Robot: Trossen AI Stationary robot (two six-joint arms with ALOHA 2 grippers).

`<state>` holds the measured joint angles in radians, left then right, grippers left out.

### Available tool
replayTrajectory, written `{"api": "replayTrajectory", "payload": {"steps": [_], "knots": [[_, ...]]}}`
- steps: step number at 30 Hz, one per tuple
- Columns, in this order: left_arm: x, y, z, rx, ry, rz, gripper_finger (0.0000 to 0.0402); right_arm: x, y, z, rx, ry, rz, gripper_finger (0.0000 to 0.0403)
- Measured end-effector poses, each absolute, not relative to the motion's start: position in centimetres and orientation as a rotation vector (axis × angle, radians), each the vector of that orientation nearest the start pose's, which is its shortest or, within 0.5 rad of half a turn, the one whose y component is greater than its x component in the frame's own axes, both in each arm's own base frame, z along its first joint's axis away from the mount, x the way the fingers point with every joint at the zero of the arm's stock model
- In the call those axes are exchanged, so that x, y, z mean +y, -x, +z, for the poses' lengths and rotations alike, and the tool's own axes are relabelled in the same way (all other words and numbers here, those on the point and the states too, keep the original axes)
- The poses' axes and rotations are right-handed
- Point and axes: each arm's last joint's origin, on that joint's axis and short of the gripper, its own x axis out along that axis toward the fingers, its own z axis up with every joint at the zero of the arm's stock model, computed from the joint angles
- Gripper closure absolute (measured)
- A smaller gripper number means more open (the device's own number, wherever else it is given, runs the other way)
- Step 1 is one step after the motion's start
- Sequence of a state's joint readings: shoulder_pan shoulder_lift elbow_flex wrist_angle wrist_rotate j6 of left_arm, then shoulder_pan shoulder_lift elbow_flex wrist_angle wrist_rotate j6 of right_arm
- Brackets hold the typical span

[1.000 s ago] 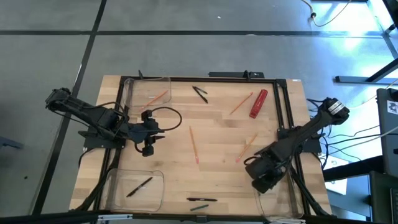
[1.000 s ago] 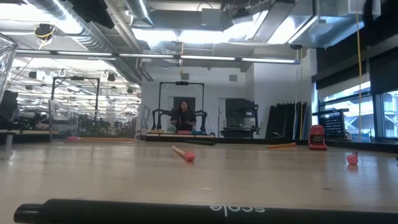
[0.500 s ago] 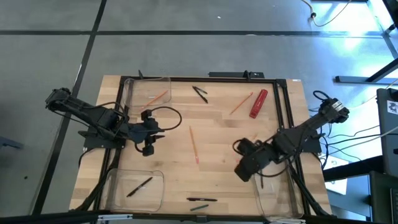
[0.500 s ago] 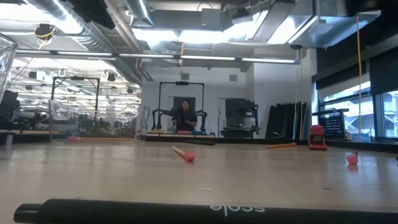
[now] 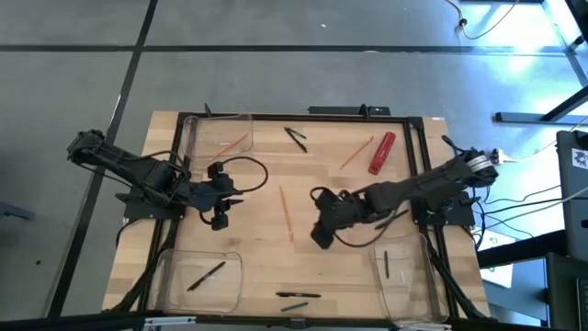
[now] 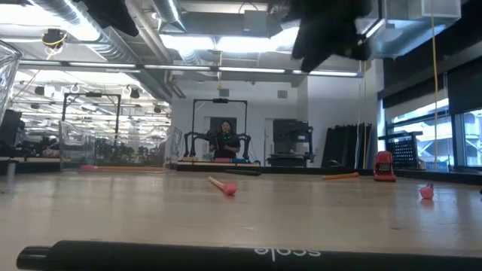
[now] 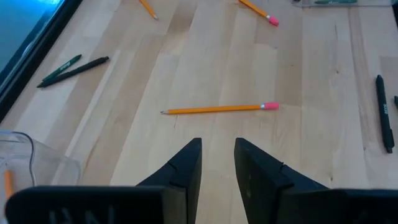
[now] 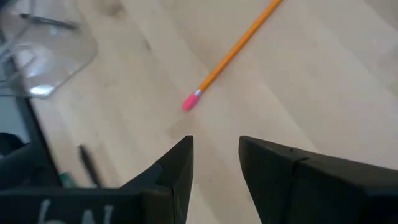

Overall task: Sort crayons/erasers/pens/pencils in bins
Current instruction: Put the orange pencil into the top transparent bin

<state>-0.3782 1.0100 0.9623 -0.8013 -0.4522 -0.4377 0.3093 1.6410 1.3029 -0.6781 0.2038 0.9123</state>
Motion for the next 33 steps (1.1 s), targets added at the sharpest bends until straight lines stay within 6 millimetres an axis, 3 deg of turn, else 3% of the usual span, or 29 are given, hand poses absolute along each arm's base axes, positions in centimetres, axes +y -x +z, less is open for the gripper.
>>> {"api": "replayTrajectory", "payload": {"steps": [7, 16, 27, 33], "knots": [[-5.8, -18.0, 30.5, 0.74, 0.073, 0.235, 0.0314, 8.7, -34.0, 24.1, 0.972, -0.541, -0.376, 0.0272], [-5.8, -18.1, 30.5, 0.737, 0.079, 0.238, 0.0314, 8.0, -35.0, 24.4, 0.92, -0.509, -0.366, 0.0272], [-5.2, -18.2, 30.5, 0.732, 0.086, 0.279, 0.0314, 8.7, -38.0, 20.5, 0.905, -0.442, -0.366, 0.0272], [-4.9, -18.3, 30.5, 0.731, 0.091, 0.292, 0.0314, 7.9, -41.0, 20.7, 0.841, -0.375, -0.435, 0.0272]]}}
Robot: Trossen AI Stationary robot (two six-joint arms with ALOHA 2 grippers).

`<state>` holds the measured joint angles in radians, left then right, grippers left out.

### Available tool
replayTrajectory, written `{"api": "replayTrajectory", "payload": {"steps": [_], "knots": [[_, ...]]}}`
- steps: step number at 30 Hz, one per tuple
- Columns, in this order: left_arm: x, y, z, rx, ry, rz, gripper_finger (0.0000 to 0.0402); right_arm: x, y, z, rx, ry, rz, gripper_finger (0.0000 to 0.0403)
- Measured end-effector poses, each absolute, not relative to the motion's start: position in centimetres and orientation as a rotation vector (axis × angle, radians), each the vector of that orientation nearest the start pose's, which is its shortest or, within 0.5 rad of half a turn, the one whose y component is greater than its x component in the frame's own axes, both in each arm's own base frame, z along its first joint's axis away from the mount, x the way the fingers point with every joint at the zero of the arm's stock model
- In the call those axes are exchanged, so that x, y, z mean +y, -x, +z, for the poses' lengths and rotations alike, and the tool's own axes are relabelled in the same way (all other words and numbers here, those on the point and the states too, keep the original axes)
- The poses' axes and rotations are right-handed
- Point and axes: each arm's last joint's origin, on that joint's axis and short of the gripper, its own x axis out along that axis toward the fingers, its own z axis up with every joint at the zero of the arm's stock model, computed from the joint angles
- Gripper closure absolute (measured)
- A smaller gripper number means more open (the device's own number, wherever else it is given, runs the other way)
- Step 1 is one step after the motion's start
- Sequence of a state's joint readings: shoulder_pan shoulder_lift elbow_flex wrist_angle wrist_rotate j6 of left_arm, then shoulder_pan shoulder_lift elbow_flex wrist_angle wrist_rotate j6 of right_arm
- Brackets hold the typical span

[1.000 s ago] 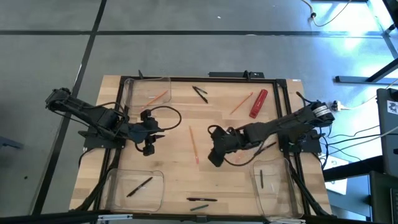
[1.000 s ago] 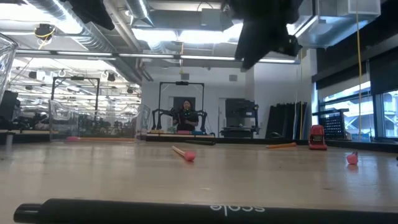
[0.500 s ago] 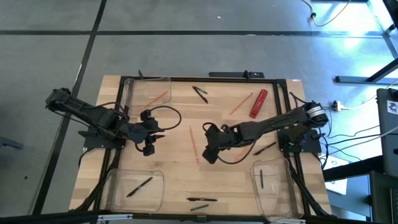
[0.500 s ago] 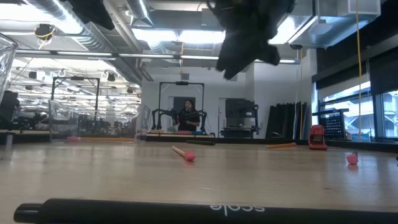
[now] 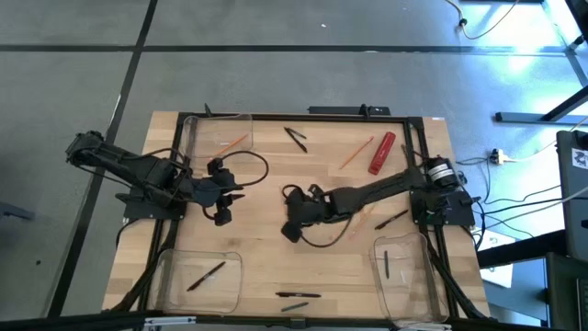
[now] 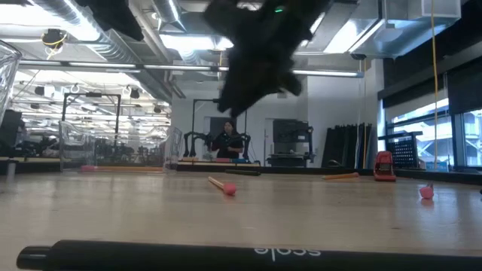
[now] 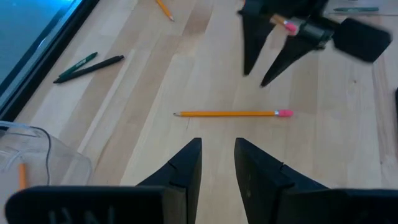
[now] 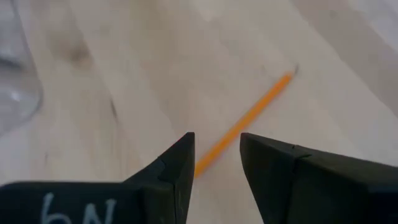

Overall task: Sort crayons/erasers/pens/pencils in bins
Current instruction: Put the orange pencil into the top transparent bin

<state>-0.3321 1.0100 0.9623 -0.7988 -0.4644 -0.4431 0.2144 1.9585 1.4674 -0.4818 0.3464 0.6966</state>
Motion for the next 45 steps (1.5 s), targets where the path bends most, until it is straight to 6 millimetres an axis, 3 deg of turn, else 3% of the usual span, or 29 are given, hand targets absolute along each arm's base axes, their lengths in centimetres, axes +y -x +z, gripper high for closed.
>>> {"api": "replayTrajectory", "payload": {"steps": [6, 15, 20, 27, 35, 45], "knots": [[-4.9, -18.3, 30.5, 0.732, 0.091, 0.291, 0.0314, 6.7, -44.2, 20.5, 0.895, -0.31, -0.458, 0.0272], [-4.9, -18.3, 30.5, 0.732, 0.091, 0.29, 0.0314, 5.6, -46.1, 22.0, 1.094, -0.387, -0.543, 0.0272], [-4.9, -18.3, 30.5, 0.733, 0.091, 0.29, 0.0314, 4.9, -47.0, 20.4, 1.157, -0.518, -0.501, 0.0272], [-4.9, -18.3, 30.5, 0.736, 0.082, 0.288, 0.0314, 4.0, -47.5, 17.8, 1.209, -0.517, -0.537, 0.0272], [-4.9, -18.3, 30.5, 0.737, 0.081, 0.288, 0.0314, 4.1, -47.7, 17.2, 1.206, -0.536, -0.557, 0.0272], [-4.9, -18.2, 30.5, 0.741, 0.079, 0.288, 0.0314, 3.7, -48.2, 14.8, 1.234, -0.541, -0.573, 0.0272]]}}
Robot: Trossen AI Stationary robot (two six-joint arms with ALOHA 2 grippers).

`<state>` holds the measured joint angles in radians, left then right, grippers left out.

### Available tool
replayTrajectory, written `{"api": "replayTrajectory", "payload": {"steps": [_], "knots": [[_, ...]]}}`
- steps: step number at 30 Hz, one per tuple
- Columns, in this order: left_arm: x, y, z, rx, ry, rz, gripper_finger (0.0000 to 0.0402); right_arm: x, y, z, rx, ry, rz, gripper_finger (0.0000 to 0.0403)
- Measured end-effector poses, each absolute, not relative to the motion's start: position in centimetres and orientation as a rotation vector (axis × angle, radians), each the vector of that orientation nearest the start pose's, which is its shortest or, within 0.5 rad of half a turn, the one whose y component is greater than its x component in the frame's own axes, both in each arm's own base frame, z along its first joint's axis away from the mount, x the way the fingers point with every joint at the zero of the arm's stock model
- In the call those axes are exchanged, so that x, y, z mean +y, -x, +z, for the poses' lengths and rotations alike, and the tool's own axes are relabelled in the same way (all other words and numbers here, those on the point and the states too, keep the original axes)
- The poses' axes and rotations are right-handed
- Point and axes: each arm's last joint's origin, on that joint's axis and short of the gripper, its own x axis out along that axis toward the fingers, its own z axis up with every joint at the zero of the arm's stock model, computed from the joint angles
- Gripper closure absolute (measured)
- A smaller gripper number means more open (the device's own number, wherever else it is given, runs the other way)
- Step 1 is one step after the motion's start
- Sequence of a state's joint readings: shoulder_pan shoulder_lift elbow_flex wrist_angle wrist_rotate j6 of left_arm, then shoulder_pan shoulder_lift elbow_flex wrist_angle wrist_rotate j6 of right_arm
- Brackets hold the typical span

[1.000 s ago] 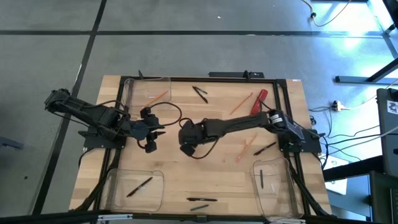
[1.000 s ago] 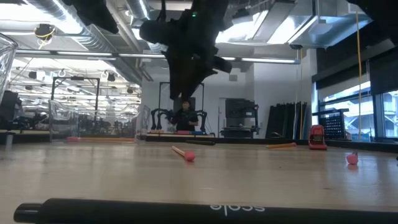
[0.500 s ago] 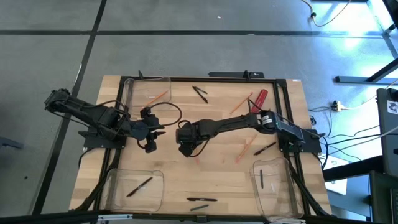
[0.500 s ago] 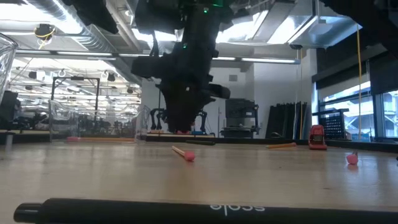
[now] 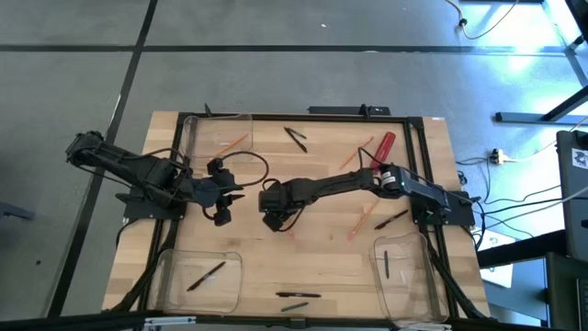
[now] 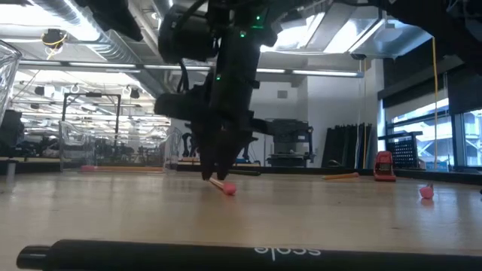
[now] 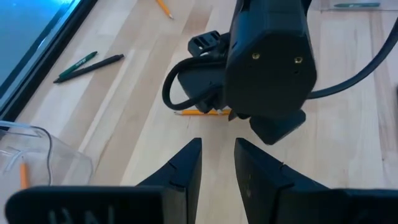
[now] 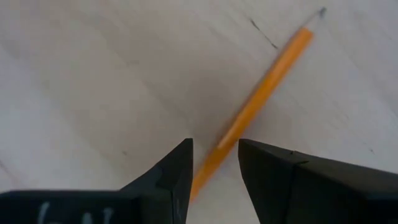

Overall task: Sort crayons/erasers/pens/pencils in bins
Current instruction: Put the orange pencil into the top transparent bin

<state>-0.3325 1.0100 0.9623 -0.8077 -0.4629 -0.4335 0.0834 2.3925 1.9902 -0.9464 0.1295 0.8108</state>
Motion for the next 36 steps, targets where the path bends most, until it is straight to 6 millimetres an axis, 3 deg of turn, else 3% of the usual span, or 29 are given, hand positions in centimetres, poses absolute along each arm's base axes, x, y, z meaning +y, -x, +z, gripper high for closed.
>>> {"api": "replayTrajectory", "payload": {"steps": [23, 36], "knots": [[-4.9, -18.2, 30.4, 0.751, 0.074, 0.29, 0.0314, 3.7, -48.5, 13.6, 1.258, -0.55, -0.546, 0.0274], [-4.9, -18.2, 30.4, 0.753, 0.073, 0.29, 0.0314, 3.4, -48.6, 13.5, 1.273, -0.498, -0.499, 0.0391]]}}
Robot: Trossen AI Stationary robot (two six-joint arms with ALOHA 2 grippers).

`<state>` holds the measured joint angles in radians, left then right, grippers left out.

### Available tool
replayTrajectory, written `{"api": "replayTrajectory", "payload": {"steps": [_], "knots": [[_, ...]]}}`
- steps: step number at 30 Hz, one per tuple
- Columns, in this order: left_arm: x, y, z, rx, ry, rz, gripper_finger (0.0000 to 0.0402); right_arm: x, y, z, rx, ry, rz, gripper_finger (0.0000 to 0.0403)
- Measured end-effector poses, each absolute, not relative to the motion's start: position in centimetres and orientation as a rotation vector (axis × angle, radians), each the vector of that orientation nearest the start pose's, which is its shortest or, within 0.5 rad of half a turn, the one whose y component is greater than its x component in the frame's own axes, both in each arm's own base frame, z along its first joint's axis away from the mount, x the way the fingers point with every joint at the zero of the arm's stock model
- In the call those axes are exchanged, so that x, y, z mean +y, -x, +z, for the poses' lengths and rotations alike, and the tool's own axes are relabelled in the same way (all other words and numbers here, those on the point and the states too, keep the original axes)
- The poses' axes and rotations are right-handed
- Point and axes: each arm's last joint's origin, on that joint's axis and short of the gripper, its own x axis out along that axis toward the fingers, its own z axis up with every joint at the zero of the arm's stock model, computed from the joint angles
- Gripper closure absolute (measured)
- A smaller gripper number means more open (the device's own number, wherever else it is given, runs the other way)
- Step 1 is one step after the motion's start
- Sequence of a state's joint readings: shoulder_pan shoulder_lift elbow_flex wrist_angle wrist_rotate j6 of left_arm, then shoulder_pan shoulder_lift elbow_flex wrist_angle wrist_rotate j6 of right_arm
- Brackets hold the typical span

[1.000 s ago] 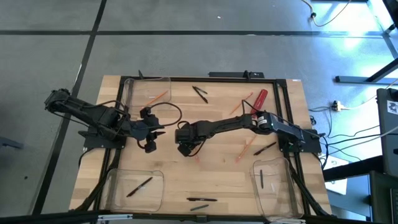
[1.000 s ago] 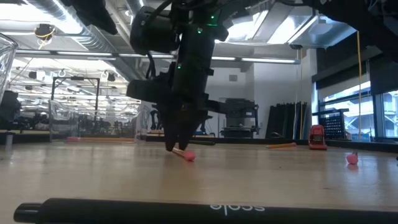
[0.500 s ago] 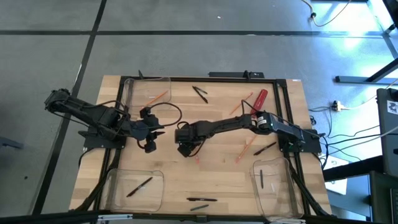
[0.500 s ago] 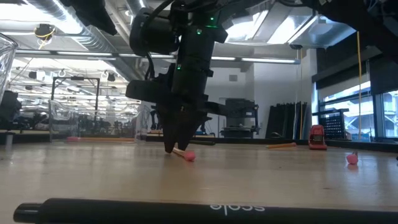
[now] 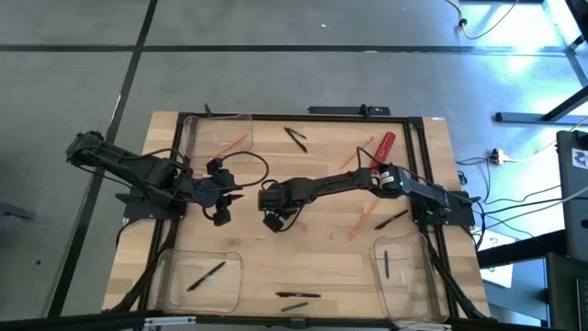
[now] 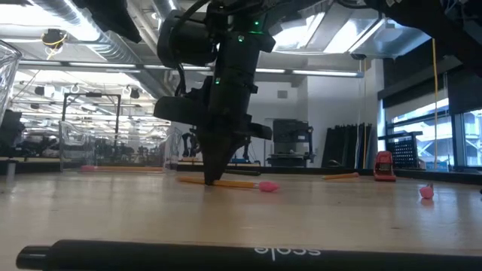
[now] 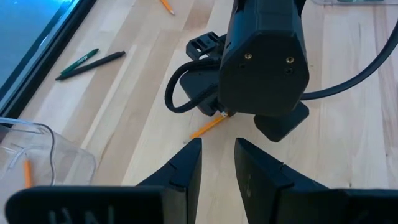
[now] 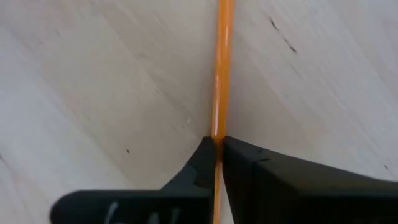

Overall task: Sort crayons/erasers/pens/pencils in bins
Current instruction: Put the orange pencil into the top transparent bin

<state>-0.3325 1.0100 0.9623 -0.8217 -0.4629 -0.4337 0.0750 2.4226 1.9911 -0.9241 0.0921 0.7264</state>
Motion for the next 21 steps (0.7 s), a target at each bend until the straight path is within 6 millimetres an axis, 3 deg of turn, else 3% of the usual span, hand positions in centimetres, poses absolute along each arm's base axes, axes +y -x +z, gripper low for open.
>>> {"api": "replayTrajectory", "payload": {"steps": [6, 21], "knots": [[-4.9, -18.2, 30.4, 0.754, 0.073, 0.29, 0.0314, 3.0, -48.6, 13.5, 1.278, -0.487, -0.484, 0.0373], [-4.9, -18.2, 30.4, 0.753, 0.074, 0.291, 0.0314, 1.9, -49.9, 14.3, 1.197, -0.443, -0.425, 0.038]]}}
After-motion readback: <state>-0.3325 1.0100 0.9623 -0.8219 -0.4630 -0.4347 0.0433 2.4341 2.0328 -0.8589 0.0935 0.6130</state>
